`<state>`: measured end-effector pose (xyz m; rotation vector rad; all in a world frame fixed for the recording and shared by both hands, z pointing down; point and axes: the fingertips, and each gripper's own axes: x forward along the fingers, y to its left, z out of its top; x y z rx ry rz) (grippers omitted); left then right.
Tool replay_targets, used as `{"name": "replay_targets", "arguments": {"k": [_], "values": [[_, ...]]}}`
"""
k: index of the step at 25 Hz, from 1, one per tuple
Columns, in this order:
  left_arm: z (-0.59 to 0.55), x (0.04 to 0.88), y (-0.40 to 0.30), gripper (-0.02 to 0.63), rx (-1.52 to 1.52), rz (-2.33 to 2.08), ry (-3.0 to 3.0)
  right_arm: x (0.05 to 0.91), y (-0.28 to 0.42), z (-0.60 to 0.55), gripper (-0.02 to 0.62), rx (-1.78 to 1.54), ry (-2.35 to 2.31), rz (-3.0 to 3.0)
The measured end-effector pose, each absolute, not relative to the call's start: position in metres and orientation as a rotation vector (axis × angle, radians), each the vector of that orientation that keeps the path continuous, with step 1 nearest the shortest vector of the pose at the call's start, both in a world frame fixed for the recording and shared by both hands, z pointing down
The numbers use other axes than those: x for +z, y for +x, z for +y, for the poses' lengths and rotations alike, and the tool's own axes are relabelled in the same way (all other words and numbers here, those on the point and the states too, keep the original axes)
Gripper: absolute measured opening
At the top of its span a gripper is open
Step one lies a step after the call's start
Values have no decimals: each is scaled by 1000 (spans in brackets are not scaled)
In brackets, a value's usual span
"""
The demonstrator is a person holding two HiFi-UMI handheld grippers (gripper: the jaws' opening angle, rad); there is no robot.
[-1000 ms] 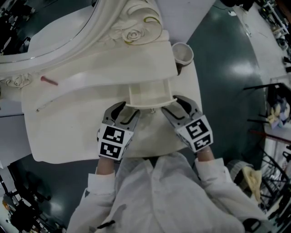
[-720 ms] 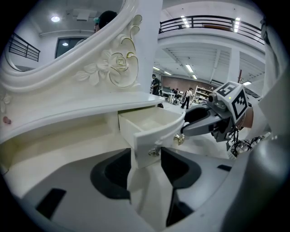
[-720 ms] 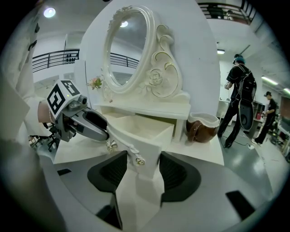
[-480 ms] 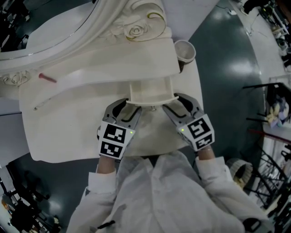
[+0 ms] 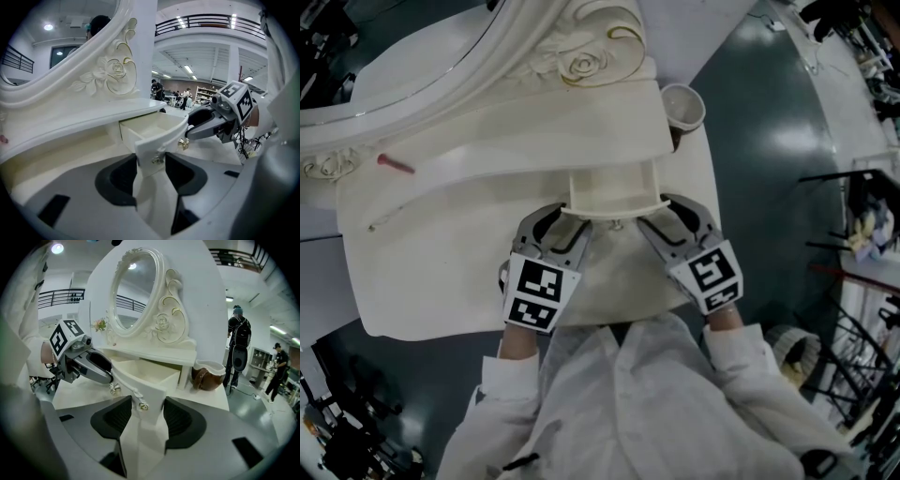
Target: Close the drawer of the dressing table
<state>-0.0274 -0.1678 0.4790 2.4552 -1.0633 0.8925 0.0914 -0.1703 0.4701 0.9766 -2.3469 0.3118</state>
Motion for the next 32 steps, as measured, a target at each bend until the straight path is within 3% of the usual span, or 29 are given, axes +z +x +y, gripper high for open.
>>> {"name": "replay_targets", "arguments": {"k": [14,32], "values": [[-163,480,-25,144,904,-1078,2542,470,97,-174,209,200,933,-2287],[-164,482,-21,144,918,-1057,2518,469,101,-176,209,196,945,-2303]]}}
